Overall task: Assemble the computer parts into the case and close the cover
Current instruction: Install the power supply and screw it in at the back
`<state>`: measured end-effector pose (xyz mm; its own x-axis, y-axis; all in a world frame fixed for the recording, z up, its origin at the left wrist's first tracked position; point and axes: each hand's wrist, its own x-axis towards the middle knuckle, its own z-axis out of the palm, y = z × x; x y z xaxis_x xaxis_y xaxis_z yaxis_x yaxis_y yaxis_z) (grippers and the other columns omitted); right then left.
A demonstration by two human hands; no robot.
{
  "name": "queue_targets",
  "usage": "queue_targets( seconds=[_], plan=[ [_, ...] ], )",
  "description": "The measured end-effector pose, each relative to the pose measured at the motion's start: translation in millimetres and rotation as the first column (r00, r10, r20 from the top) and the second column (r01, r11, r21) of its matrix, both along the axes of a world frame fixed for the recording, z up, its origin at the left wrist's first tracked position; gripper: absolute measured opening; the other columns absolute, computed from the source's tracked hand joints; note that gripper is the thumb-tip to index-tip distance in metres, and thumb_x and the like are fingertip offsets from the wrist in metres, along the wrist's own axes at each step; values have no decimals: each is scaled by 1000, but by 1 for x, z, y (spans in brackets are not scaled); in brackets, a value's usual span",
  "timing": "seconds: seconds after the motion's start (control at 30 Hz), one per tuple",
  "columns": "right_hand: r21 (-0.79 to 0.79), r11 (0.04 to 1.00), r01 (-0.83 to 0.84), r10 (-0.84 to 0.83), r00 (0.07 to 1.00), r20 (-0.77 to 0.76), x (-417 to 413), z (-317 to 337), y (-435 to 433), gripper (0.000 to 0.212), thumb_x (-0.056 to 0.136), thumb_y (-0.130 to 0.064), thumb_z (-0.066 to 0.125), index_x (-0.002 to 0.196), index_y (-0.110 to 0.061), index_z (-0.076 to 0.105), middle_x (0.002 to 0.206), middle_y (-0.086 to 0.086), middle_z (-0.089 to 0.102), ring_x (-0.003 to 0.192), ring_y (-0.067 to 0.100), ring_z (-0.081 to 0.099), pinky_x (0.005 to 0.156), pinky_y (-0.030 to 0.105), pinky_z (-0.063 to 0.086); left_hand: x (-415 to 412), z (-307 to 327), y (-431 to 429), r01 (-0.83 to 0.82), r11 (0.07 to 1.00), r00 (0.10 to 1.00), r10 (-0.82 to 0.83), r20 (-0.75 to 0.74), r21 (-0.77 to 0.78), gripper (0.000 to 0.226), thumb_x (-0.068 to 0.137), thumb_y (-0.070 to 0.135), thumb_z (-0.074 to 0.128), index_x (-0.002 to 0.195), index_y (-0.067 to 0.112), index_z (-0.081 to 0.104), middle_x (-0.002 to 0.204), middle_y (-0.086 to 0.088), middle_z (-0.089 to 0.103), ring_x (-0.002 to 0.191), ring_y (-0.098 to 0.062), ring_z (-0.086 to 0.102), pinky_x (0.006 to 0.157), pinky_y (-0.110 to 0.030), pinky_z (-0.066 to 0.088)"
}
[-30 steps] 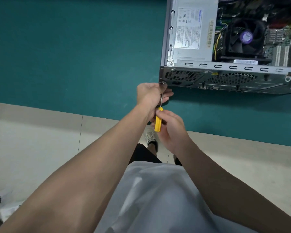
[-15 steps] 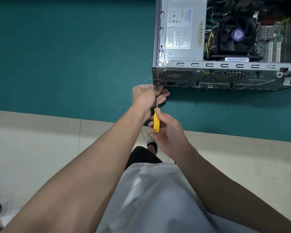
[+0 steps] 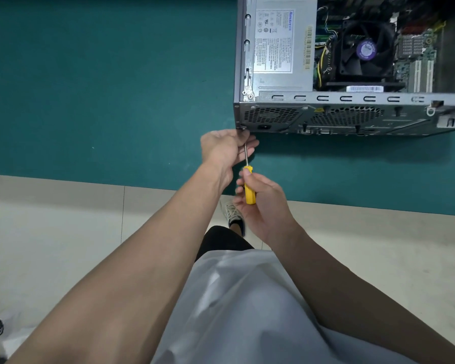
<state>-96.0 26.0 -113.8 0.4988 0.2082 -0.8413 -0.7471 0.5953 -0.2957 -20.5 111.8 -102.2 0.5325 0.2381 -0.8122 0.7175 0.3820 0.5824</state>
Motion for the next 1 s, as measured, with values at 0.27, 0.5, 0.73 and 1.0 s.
queue_targets(
  seconds=[0.27,0.5,0.73,1.0],
  plan=[
    [305,952,-5,36,995,-96,2,3,-1,26,98,-29,48,94,-7,62,72,1,56,52,8,40,46,19,33,3,0,10,116,987,992,-121,-31,-112,4,93,-1,59,93,-5,61,80,-15,73,71,-24,74,60,-24,59],
    [-86,996,-10,8,1000,-22,-1,-2,2,11,94,-12,59,94,-2,62,74,7,58,56,11,51,49,21,42,2,-2,6,45,998,999,-46,-16,-51,7,83,-6,69,87,-3,64,80,-16,71,68,-23,72,69,-28,60],
    [333,934,125,-85,987,-133,-2,-5,-1,25,98,-24,48,96,-2,61,72,4,54,48,7,38,42,17,33,3,1,12,166,974,985,-172,-28,-157,13,95,1,56,102,-9,61,87,-19,72,75,-27,73,66,-28,61],
    [-360,933,-25,67,992,104,-4,-4,16,21,96,-18,57,78,-8,63,60,1,53,47,10,37,41,22,29,-1,-2,5,48,989,998,-52,-28,-138,6,89,-3,63,93,-7,63,81,-20,71,71,-27,73,60,-25,59]
  ],
)
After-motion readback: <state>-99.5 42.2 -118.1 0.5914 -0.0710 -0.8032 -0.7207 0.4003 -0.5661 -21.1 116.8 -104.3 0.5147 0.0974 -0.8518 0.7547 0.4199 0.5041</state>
